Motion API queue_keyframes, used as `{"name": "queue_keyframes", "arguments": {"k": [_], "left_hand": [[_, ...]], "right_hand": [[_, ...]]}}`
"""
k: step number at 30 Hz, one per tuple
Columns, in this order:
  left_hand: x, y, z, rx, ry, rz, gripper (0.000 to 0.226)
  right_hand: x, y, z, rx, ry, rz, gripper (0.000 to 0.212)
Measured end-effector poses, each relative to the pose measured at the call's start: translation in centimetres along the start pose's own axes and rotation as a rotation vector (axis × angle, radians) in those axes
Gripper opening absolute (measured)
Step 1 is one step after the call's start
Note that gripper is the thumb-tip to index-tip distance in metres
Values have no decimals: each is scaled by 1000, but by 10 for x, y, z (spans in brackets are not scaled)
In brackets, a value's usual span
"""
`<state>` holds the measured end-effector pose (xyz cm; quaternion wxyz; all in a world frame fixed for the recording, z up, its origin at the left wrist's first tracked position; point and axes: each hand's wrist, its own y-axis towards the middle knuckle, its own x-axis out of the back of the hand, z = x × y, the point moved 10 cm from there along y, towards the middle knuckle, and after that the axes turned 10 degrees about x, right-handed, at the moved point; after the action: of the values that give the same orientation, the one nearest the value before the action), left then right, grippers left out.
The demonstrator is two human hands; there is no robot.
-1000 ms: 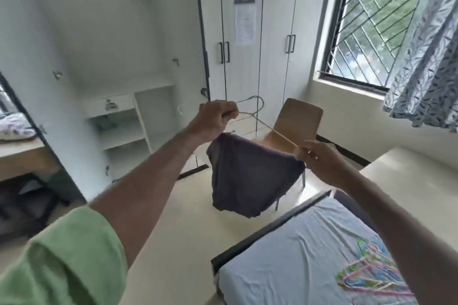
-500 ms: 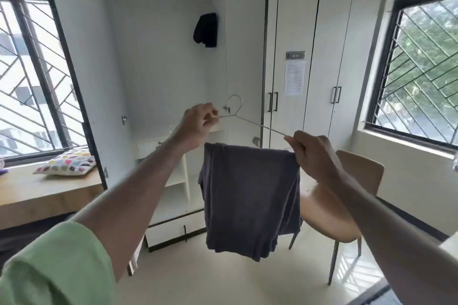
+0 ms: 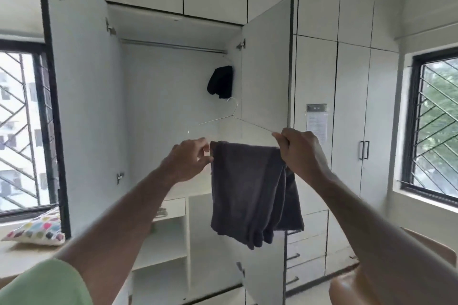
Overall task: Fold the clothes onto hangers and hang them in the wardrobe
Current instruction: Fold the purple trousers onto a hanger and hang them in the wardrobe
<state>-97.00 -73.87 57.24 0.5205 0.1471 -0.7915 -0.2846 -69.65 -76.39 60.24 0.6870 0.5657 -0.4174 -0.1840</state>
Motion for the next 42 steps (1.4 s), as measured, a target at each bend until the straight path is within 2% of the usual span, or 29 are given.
{"name": "queue_keyframes", "arguments": {"k": [3,8,14,23,30,36,42], "left_hand": [[-11,61,31,61,13,81,21],[-28,158,73,87,62,126,27],[-53,271,128,55,107,131,26],[-88,451,251,84,174,127,21],[-98,586,311,49,184,61,17],[-109,683,344,13,156,-20,19],[-113,772,366,-8,162,-110,18]], "right_hand": [[-49,45,-30,17,9,-2,48],[-125,115,-67,51,-8,-31,48],[-232,191,-111,28,-19,-33,51],[-376,310,-151,-1,-71,-98,57],[-462,414,-192,-45,-150,-114,48],[-523,499,-224,-51,-116,-200,41],[-574,587,-264,-78,-68,-216,32]]}}
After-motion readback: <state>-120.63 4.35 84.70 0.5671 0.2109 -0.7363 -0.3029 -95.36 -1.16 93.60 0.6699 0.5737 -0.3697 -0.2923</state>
